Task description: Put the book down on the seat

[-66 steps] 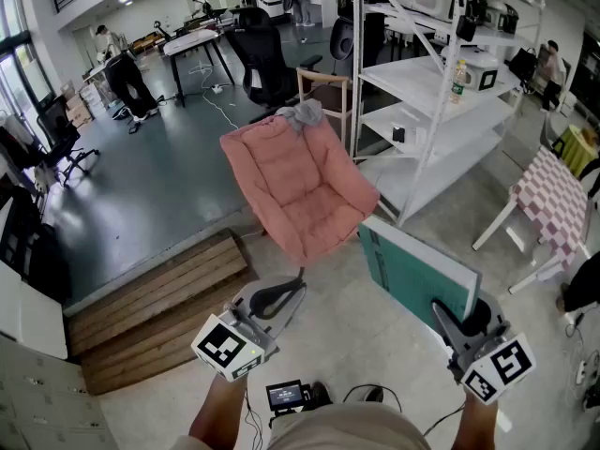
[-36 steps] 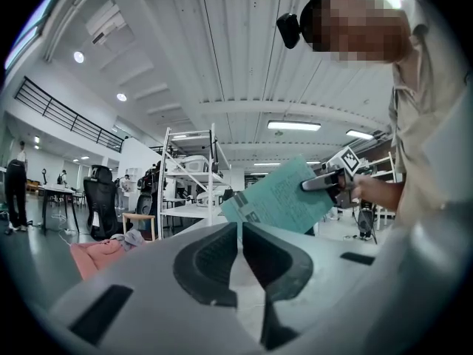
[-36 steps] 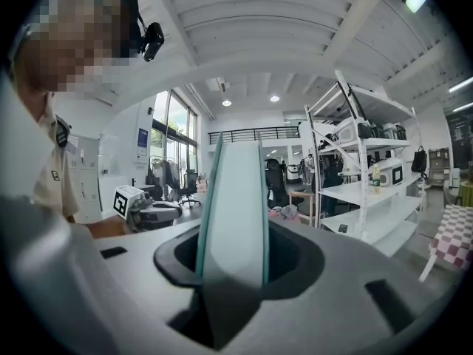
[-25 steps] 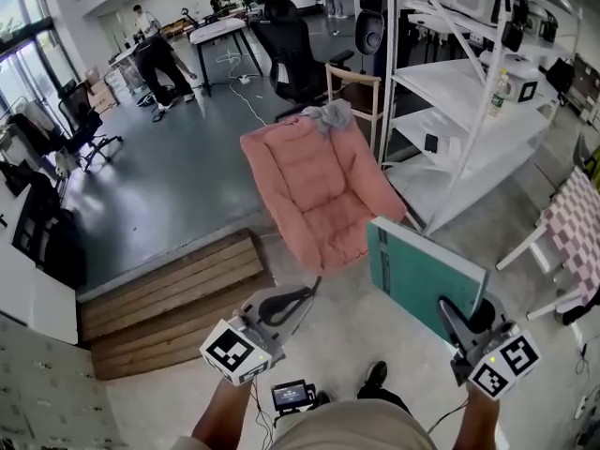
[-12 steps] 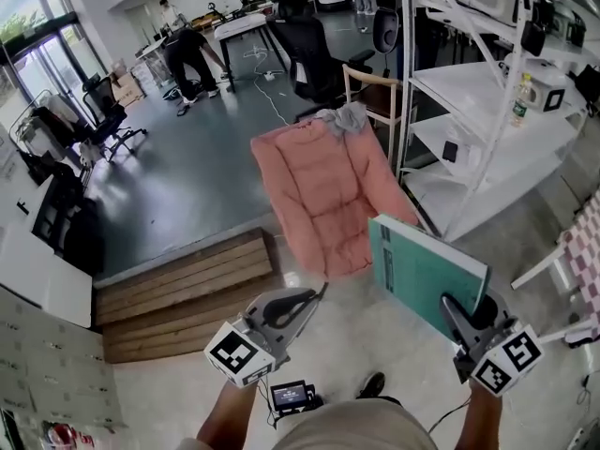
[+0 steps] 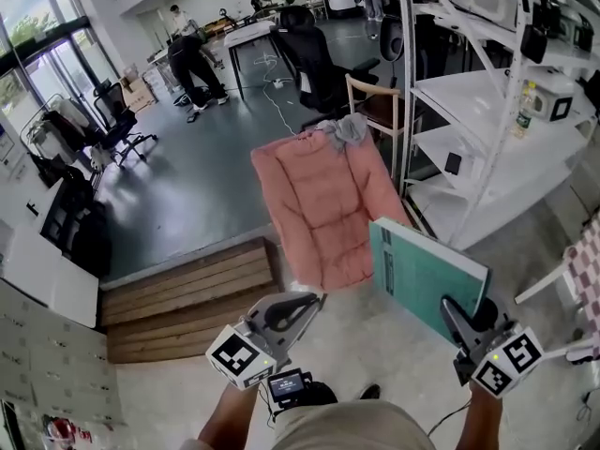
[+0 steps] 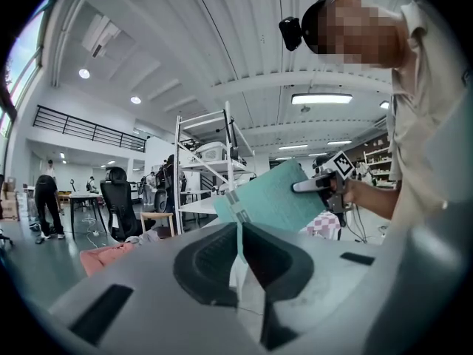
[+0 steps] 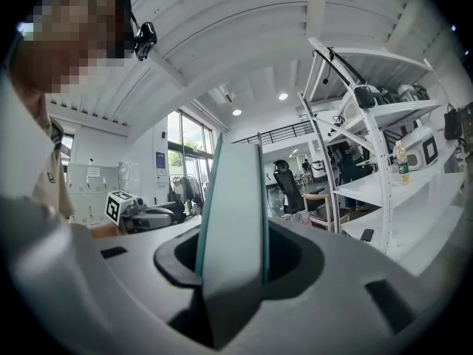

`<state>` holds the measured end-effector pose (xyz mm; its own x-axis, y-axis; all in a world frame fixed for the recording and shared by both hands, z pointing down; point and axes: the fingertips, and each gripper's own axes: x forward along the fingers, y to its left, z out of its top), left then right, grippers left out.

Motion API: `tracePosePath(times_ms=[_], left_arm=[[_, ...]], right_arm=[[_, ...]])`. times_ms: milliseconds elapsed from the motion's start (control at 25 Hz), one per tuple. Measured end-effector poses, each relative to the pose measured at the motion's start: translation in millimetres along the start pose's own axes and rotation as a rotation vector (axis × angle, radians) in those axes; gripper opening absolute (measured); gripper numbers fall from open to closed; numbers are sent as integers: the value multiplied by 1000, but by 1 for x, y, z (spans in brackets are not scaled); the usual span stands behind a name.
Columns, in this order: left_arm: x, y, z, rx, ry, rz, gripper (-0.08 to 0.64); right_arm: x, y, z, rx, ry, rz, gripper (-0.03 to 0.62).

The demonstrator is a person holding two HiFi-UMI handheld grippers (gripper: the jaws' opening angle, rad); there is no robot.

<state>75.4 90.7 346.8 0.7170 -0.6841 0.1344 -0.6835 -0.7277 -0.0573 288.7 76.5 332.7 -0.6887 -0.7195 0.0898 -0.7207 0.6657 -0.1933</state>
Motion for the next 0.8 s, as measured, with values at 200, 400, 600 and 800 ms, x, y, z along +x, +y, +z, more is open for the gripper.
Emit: tracePosePath(times_ms=[200,400,600,800], left_arm=[[29,4,0,2,7,-24,25],[60,20,-2,-7,-7,-64,25],[91,45,-3,-14,-33,-141,25],[115,89,-4,-21,-54,-205,25]], right_arm=[[-3,-27,0,27,-15,-33,153],[7,-50,-5,36,4,-72,153],[19,-64,1,26,8,-144,153],[46,-69,7,17,21,-215,153]])
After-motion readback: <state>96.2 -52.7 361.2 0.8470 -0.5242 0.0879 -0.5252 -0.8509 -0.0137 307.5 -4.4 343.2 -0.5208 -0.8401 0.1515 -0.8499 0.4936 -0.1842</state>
